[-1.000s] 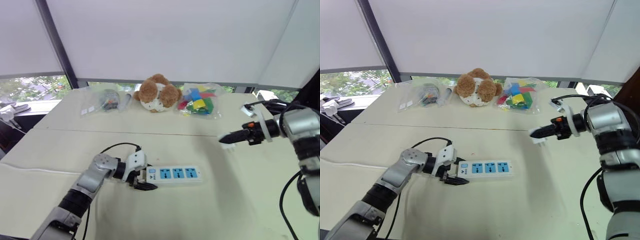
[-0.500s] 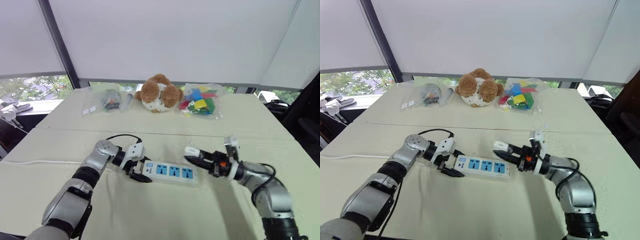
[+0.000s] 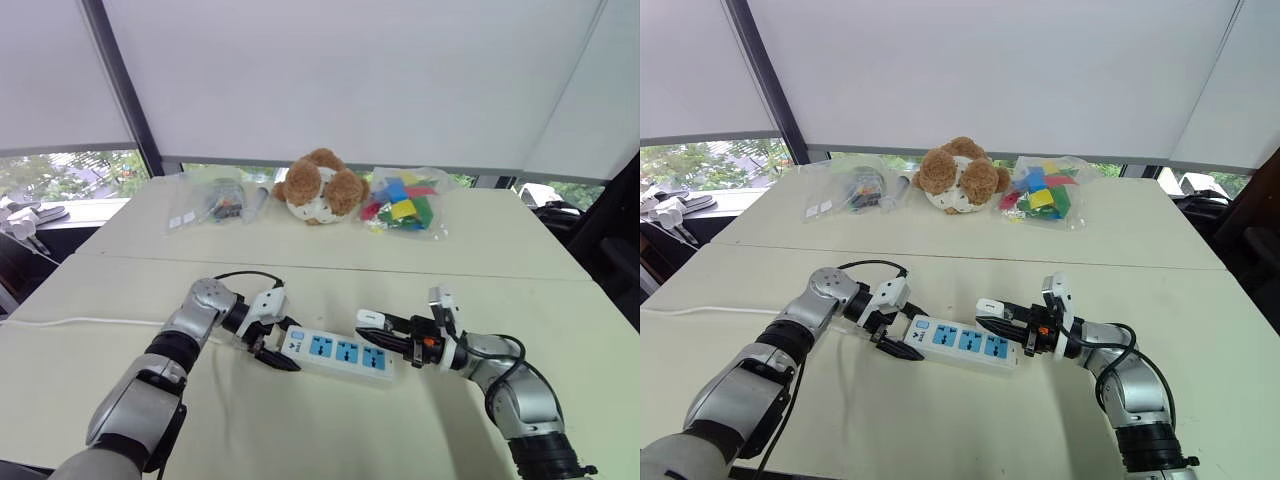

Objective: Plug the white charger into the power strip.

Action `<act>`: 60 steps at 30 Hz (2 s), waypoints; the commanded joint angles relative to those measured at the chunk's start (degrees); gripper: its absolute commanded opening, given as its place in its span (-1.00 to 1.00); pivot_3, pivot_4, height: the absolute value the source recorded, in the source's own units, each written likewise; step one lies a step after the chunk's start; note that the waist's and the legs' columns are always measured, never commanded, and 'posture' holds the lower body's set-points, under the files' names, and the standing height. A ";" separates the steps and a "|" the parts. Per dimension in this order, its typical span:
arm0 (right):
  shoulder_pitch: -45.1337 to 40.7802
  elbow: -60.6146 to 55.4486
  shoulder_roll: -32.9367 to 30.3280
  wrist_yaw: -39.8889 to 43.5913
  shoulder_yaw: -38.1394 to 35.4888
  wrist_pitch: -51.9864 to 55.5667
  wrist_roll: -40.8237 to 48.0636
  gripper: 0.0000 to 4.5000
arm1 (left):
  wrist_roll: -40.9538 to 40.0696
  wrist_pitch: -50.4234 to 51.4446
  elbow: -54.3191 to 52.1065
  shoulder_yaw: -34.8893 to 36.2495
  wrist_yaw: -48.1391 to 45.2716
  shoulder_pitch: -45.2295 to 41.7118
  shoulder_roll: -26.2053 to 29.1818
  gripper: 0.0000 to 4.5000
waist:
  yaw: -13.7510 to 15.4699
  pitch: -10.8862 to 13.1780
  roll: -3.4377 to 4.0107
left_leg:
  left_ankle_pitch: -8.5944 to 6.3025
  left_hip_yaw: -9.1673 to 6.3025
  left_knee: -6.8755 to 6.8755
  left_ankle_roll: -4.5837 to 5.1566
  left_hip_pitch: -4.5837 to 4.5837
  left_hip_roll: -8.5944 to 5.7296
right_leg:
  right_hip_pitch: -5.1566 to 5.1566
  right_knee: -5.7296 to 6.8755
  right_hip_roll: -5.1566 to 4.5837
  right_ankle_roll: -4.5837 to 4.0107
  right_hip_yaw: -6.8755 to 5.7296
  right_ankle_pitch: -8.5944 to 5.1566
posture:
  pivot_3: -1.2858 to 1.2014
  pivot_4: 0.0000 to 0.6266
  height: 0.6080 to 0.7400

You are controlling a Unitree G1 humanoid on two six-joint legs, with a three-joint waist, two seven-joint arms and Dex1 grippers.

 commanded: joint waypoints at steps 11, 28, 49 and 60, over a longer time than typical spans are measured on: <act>2.01 1.47 -0.83 0.27 1.24 -3.48 1.18 -0.67 | -0.17 -0.96 1.12 -0.24 -1.02 -1.04 1.58 0.36 | -0.11 0.00 0.00 | 0.00 -0.01 0.00 0.00 0.01 0.01 | 0.00 0.00 0.01 0.00 0.00 0.00 | 0.03 -0.52 0.98; -0.91 13.86 -2.80 5.88 4.68 -10.54 -1.00 -0.67 | -2.87 0.82 -1.34 -2.26 -1.02 -0.76 4.86 0.36 | -1.07 0.00 0.00 | 0.00 -0.05 -0.02 0.00 0.07 0.04 | 0.04 0.06 0.04 0.00 -0.01 0.00 | 0.03 -0.52 0.98; -0.16 26.41 -3.53 8.34 9.65 -19.35 -6.16 -0.67 | -3.05 3.09 -3.37 -3.43 -1.02 2.07 5.33 0.36 | -1.09 -0.07 -0.11 | -0.08 -0.03 -0.21 0.12 0.96 0.04 | 0.90 -0.07 0.05 0.02 0.02 -0.02 | 0.03 -0.52 0.98; -1.40 32.62 -3.75 9.46 12.31 -21.28 -8.14 -0.67 | -2.49 3.09 -4.31 -2.08 -1.02 2.66 5.38 0.36 | -1.18 -0.49 -0.73 | -0.08 -0.03 -0.26 0.12 1.08 0.08 | 0.98 -0.06 0.08 0.01 0.02 -0.03 | 0.03 -0.52 0.98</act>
